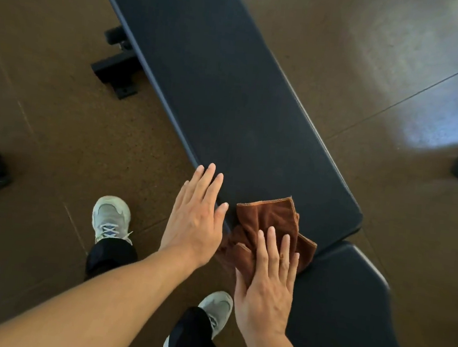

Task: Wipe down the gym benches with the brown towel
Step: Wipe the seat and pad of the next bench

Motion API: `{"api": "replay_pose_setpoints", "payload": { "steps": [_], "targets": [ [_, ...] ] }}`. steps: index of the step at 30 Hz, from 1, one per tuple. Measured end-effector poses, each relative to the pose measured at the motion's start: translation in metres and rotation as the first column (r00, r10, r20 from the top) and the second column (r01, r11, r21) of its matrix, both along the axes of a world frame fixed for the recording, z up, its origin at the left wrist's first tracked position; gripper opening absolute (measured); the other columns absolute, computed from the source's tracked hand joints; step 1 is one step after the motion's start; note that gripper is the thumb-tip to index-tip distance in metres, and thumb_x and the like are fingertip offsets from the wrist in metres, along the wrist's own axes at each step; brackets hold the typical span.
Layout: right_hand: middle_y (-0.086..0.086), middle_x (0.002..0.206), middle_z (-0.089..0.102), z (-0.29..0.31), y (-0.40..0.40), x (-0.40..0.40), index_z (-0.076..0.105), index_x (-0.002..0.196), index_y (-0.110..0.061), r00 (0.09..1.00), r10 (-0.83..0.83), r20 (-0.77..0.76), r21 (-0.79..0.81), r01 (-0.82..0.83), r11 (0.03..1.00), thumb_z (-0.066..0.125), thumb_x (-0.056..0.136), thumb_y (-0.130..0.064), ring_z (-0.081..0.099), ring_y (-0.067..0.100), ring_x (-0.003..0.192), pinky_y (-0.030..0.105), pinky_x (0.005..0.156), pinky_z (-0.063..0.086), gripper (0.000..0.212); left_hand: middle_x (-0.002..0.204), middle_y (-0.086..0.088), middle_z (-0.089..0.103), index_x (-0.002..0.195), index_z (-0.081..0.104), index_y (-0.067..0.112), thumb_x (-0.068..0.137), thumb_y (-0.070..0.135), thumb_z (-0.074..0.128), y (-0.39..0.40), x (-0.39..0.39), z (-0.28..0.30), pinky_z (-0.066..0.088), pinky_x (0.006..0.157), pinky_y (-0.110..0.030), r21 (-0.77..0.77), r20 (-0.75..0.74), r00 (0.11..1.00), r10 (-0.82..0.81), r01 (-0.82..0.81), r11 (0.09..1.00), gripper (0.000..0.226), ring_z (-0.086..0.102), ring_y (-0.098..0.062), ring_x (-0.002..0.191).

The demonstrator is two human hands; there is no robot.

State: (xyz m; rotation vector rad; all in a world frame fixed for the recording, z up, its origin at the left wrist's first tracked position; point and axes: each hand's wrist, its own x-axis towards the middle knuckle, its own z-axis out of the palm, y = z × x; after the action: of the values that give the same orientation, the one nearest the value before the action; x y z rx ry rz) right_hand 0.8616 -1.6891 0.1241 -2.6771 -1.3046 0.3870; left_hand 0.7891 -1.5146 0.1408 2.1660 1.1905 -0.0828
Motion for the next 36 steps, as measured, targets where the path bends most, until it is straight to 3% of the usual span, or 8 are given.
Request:
{"api": "replay_pose_setpoints", "payload": {
  "steps": [2, 4, 8, 14, 19, 24, 29, 36],
  "targets": [
    [0.005, 0.17, 0.024, 0.001, 0.003, -0.001, 0.031, 0.161, -0.014, 0.999, 0.034, 0.031, -0.013, -0.034, 0.999, 0.056, 0.101, -0.041, 0.012, 0.028, 0.16, 0.054, 0.127, 0.014, 0.071, 0.171, 0.006, -0.007, 0.162, 0.004, 0.025, 0.106, 0.047, 0.013, 0.005, -0.01, -0.003, 0.002, 0.128, -0.036, 0.011, 0.018, 0.998, -0.059, 0.059, 0.998, 0.06, -0.012, -0.01, 0.156],
    [0.006, 0.171, 0.023, 0.003, 0.011, -0.003, 0.031, 0.162, -0.013, 0.996, 0.082, 0.046, -0.055, -0.08, 0.995, 0.079, 0.083, -0.023, 0.01, 0.028, 0.16, 0.051, 0.129, 0.006, 0.093, 0.17, 0.004, -0.013, 0.162, -0.003, 0.025, 0.105, 0.046, 0.021, 0.015, -0.021, -0.007, 0.001, 0.127, -0.034, 0.013, 0.026, 0.999, -0.047, 0.047, 0.999, 0.065, -0.013, -0.011, 0.156],
    [0.004, 0.172, 0.019, -0.001, 0.054, -0.001, 0.026, 0.164, -0.016, 0.979, 0.196, 0.063, -0.128, -0.187, 0.974, 0.088, 0.075, -0.025, 0.004, 0.025, 0.161, 0.046, 0.13, -0.002, 0.109, 0.17, 0.004, -0.012, 0.162, -0.002, 0.024, 0.106, 0.042, 0.028, 0.054, -0.036, -0.02, 0.005, 0.128, -0.035, -0.027, 0.009, 0.988, 0.152, -0.152, 0.988, 0.066, -0.009, -0.012, 0.156],
    [-0.001, 0.173, 0.012, -0.008, 0.151, -0.001, 0.022, 0.165, -0.02, 0.956, 0.282, 0.081, -0.141, -0.269, 0.953, 0.083, 0.082, -0.026, 0.003, 0.025, 0.161, 0.052, 0.129, 0.005, 0.103, 0.171, 0.005, -0.003, 0.162, 0.001, 0.028, 0.108, 0.037, 0.031, 0.142, -0.065, -0.042, 0.001, 0.124, -0.028, -0.035, 0.047, 0.974, 0.22, -0.218, 0.975, 0.063, -0.009, -0.005, 0.152],
    [-0.007, 0.173, 0.005, -0.007, 0.29, -0.007, 0.015, 0.166, -0.027, 0.974, 0.223, 0.025, -0.074, -0.221, 0.973, 0.055, 0.103, -0.047, -0.009, 0.015, 0.16, 0.048, 0.13, 0.001, 0.077, 0.17, 0.007, -0.004, 0.16, -0.003, 0.031, 0.104, 0.041, 0.026, 0.216, -0.084, -0.035, 0.004, 0.125, -0.031, -0.025, 0.074, 0.982, 0.174, -0.173, 0.985, 0.064, -0.006, -0.007, 0.155],
    [-0.005, 0.174, 0.005, -0.01, 0.432, -0.01, 0.011, 0.166, -0.025, 0.975, 0.22, -0.041, 0.003, -0.22, 0.976, 0.045, 0.106, -0.054, -0.011, 0.018, 0.16, 0.049, 0.13, -0.004, 0.074, 0.171, 0.006, -0.001, 0.162, 0.001, 0.028, 0.106, 0.035, 0.036, 0.296, -0.079, -0.022, 0.006, 0.127, -0.034, -0.044, 0.111, 0.967, 0.231, -0.227, 0.973, 0.067, -0.005, -0.007, 0.156],
    [-0.003, 0.174, -0.005, -0.013, 0.553, -0.003, 0.0, 0.166, -0.027, 0.907, 0.42, -0.03, -0.042, -0.421, 0.906, 0.038, 0.108, -0.051, -0.016, 0.021, 0.159, 0.051, 0.129, -0.004, 0.074, 0.171, 0.003, 0.003, 0.163, 0.005, 0.025, 0.109, 0.031, 0.037, 0.38, -0.066, -0.02, 0.009, 0.128, -0.037, -0.024, 0.151, 0.939, 0.309, -0.309, 0.951, 0.064, -0.002, -0.01, 0.157],
    [-0.007, 0.174, -0.006, -0.009, 0.668, 0.014, 0.005, 0.166, -0.03, 0.802, 0.59, -0.087, -0.073, -0.596, 0.799, 0.044, 0.105, -0.048, -0.016, 0.02, 0.159, 0.049, 0.128, -0.009, 0.075, 0.172, 0.001, 0.001, 0.163, 0.006, 0.02, 0.108, 0.023, 0.035, 0.49, -0.066, -0.018, 0.004, 0.129, -0.037, 0.105, 0.104, 0.973, 0.207, -0.218, 0.97, 0.062, -0.005, -0.012, 0.157]
  ]
}}
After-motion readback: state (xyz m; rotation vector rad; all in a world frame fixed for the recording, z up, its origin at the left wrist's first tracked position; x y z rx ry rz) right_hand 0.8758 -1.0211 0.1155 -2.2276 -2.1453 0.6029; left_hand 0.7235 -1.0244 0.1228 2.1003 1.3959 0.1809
